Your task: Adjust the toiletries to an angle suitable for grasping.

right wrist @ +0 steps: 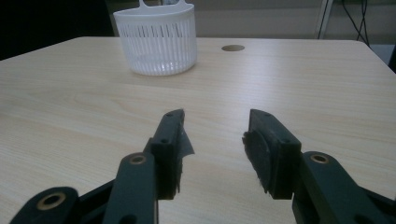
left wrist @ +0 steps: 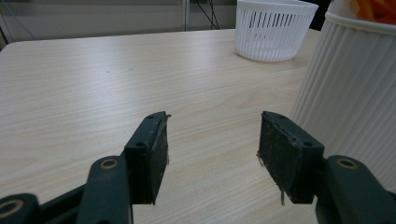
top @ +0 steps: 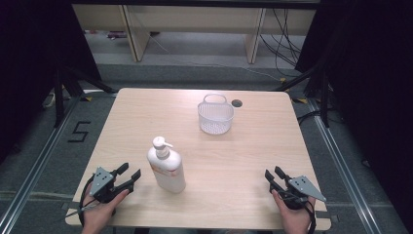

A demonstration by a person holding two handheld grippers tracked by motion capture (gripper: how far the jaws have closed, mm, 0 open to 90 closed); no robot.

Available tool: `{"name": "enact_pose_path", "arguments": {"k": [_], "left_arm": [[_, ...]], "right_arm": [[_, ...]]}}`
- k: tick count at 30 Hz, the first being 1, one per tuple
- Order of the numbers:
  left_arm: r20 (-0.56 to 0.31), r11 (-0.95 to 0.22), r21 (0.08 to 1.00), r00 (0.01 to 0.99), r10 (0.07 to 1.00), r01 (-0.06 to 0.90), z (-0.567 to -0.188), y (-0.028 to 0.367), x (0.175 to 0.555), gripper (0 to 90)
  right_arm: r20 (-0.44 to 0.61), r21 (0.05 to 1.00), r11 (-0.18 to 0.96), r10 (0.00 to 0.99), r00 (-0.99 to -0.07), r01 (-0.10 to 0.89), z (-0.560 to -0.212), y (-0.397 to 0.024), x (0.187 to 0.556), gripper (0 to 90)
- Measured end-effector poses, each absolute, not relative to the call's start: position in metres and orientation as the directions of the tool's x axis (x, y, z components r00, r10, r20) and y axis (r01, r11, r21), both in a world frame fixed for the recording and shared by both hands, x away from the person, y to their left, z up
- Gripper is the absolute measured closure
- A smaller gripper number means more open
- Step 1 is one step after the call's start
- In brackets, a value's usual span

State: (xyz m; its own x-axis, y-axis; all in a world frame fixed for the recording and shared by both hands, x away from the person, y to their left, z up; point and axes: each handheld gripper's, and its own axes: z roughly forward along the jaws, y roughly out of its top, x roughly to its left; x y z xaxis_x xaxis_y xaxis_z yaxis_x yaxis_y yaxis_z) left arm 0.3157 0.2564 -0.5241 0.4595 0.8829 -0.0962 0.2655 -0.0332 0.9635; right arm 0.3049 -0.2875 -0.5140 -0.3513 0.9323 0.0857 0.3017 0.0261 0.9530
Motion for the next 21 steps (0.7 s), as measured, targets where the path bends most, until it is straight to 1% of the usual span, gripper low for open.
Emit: {"name": "enact_pose_path", "arguments": {"k": [2,4,5,6,7,8,9,10,12,13,16,17,19,20,21], "left_arm": [[-0.089,-0.043,0.962,0.459,0.884,0.27,-0.524,0.256,0.315,43.3],[-0.09,-0.041,0.964,0.467,0.88,0.264,-0.524,0.256,0.315,46.7],[-0.09,-0.042,0.963,0.465,0.881,0.266,-0.524,0.257,0.315,49.1],[-0.085,-0.048,0.962,0.459,0.884,0.27,-0.524,0.257,0.314,51.3],[-0.085,-0.048,0.962,0.459,0.884,0.27,-0.524,0.257,0.314,53.0],[-0.084,-0.047,0.964,0.464,0.882,0.263,-0.524,0.258,0.314,53.0],[-0.084,-0.047,0.964,0.468,0.88,0.26,-0.523,0.258,0.313,60.6],[-0.071,-0.057,0.966,0.471,0.879,0.253,-0.521,0.259,0.312,60.6],[-0.068,-0.058,0.97,0.488,0.87,0.237,-0.517,0.258,0.309,71.2],[-0.079,-0.046,0.97,0.491,0.867,0.238,-0.515,0.257,0.307,75.9],[-0.115,-0.022,0.97,0.536,0.837,0.241,-0.508,0.253,0.301,89.5],[-0.125,-0.019,0.969,0.554,0.823,0.246,-0.506,0.25,0.297,89.5],[-0.112,-0.038,0.972,0.603,0.79,0.231,-0.502,0.243,0.289,89.8],[-0.126,-0.033,0.972,0.633,0.764,0.233,-0.497,0.234,0.281,89.8],[-0.126,-0.033,0.972,0.633,0.764,0.233,-0.497,0.234,0.281,89.8]], "right_arm": [[0.092,0.953,0.021,0.931,-0.354,0.303,-0.514,-0.287,0.305,57.0],[0.099,0.957,0.01,0.928,-0.359,0.291,-0.514,-0.287,0.305,57.0],[0.084,0.953,0.029,0.931,-0.354,0.302,-0.514,-0.288,0.305,57.0],[0.106,0.944,0.014,0.933,-0.343,0.331,-0.513,-0.287,0.304,56.9],[0.106,0.944,0.014,0.933,-0.343,0.331,-0.513,-0.287,0.304,56.9],[0.095,0.948,0.022,0.933,-0.346,0.319,-0.513,-0.288,0.304,56.9],[0.105,0.944,0.015,0.933,-0.343,0.33,-0.513,-0.287,0.304,57.4],[0.105,0.944,0.015,0.933,-0.343,0.33,-0.513,-0.287,0.304,57.4],[0.102,0.948,0.019,0.928,-0.358,0.318,-0.514,-0.286,0.305,58.0],[0.078,0.947,0.041,0.932,-0.353,0.317,-0.513,-0.287,0.305,58.1],[0.07,0.95,0.049,0.93,-0.361,0.31,-0.513,-0.286,0.306,58.3],[0.07,0.95,0.049,0.93,-0.361,0.31,-0.513,-0.286,0.306,58.3],[0.064,0.951,0.053,0.93,-0.361,0.305,-0.514,-0.286,0.307,58.3],[0.078,0.947,0.045,0.929,-0.362,0.319,-0.514,-0.285,0.308,58.3],[0.078,0.947,0.045,0.929,-0.362,0.319,-0.514,-0.285,0.308,58.3]]}}
